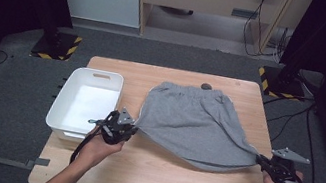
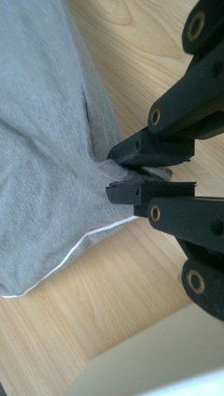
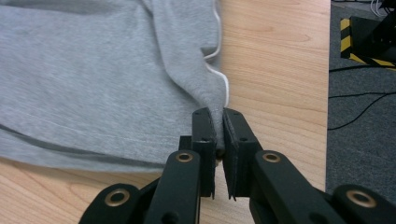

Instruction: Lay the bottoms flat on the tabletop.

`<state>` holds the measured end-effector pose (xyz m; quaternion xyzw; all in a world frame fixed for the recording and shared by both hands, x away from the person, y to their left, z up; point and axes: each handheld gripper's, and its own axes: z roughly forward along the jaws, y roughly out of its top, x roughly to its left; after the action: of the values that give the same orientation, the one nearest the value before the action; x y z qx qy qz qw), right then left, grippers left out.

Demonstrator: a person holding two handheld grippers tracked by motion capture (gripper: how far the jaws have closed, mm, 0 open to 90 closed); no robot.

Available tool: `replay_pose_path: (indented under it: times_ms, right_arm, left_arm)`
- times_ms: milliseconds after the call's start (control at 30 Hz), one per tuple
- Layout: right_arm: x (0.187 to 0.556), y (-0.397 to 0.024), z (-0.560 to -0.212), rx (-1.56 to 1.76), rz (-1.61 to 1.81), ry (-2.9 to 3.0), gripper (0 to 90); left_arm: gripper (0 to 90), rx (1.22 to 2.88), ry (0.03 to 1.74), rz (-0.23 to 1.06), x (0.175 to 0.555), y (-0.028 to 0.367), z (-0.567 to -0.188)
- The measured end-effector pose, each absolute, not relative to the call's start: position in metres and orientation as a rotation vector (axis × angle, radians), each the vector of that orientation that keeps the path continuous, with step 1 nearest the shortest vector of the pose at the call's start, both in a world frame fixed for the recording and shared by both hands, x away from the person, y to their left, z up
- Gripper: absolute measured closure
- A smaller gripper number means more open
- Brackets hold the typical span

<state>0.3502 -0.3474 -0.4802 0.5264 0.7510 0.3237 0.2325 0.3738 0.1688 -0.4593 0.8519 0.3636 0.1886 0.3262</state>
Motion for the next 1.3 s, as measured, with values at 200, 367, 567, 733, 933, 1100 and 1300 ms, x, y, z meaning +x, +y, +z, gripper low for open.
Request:
replay_pose_path:
  times_ms: [200, 367, 567, 733, 933, 1100, 1300]
  right_arm:
    - [0.349, -0.351, -0.477, 1.457, 0.883, 2.052, 84.6]
    - [0.344, -0.357, -0.475, 1.471, 0.843, 2.045, 84.8]
    - [0.331, -0.367, -0.471, 1.479, 0.843, 2.042, 84.7]
    - [0.321, -0.363, -0.468, 1.435, 0.883, 2.077, 84.5]
    - [0.321, -0.364, -0.473, 1.415, 0.828, 2.115, 84.6]
    - [0.32, -0.368, -0.476, 1.435, 0.796, 2.114, 84.6]
    - [0.316, -0.373, -0.478, 1.444, 0.779, 2.116, 84.7]
  left_arm:
    - [81.2, 2.228, 0.962, 0.51, 0.375, 0.165, -0.462]
    - [81.2, 2.24, 0.96, 0.525, 0.381, 0.156, -0.466]
    - [81.2, 2.251, 0.949, 0.501, 0.375, 0.156, -0.471]
    - [81.2, 2.285, 0.93, 0.459, 0.359, 0.163, -0.48]
    - [81.5, 2.346, 0.906, 0.464, 0.348, 0.167, -0.488]
    - [81.6, 2.351, 0.919, 0.444, 0.347, 0.17, -0.499]
    - [81.6, 2.342, 0.929, 0.425, 0.346, 0.175, -0.506]
